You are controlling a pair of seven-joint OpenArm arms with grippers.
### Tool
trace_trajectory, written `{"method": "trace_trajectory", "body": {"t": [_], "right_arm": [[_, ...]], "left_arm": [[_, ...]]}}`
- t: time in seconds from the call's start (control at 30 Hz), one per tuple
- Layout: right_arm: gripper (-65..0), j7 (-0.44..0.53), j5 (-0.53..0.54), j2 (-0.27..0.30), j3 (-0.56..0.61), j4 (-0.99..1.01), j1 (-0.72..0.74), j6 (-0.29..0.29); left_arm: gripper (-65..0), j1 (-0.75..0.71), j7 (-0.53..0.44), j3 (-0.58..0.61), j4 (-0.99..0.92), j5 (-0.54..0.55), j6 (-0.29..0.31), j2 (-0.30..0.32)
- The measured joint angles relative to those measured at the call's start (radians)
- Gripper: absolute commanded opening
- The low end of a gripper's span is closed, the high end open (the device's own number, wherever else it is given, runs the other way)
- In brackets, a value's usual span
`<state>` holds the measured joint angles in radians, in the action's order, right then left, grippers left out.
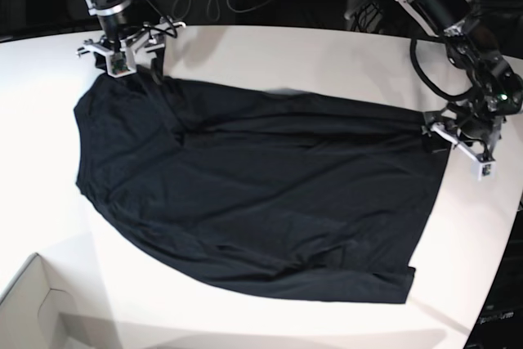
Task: Layout the t-shirt on the table in an organized manner, then fold the t-shirt properly
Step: 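Lower the collar edge onto the table and regrip it with both grippers, then hold the collar edge with both grippers and pull it taut outward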
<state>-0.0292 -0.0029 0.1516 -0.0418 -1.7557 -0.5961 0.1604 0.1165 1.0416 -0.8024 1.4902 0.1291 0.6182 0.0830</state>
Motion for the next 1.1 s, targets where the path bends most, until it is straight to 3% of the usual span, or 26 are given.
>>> {"method": "trace_trajectory", "body": {"t": [0.37,0.5,0.73,0.93,1.1], "right_arm": [[-34.5,0.000,0.000,0.003,0.016,0.102,0.051,0.000],[-43.2,0.002,0.000,0.003,0.012,0.103,0.052,0.000],[-64.8,0.005,0.000,0.003,0.012,0.103,0.053,0.000],[-65.0,0.003,0.000,0.005,0.010,0.102,0.065,0.000],[-65.0,0.003,-0.001,0.040,0.005,0.042,0.088,-0.001]], "left_arm": [[-15.6,-0.002,-0.007,-0.001,-0.019,0.002,0.000,0.002],[-15.6,-0.002,-0.007,-0.001,-0.019,0.000,0.000,0.003],[-15.6,-0.022,-0.005,-0.002,-0.019,-0.006,0.003,0.024],[-15.6,-0.025,-0.011,-0.001,-0.018,0.002,0.003,0.031],[-15.6,-0.033,-0.010,-0.002,-0.016,-0.002,0.003,0.031]]}}
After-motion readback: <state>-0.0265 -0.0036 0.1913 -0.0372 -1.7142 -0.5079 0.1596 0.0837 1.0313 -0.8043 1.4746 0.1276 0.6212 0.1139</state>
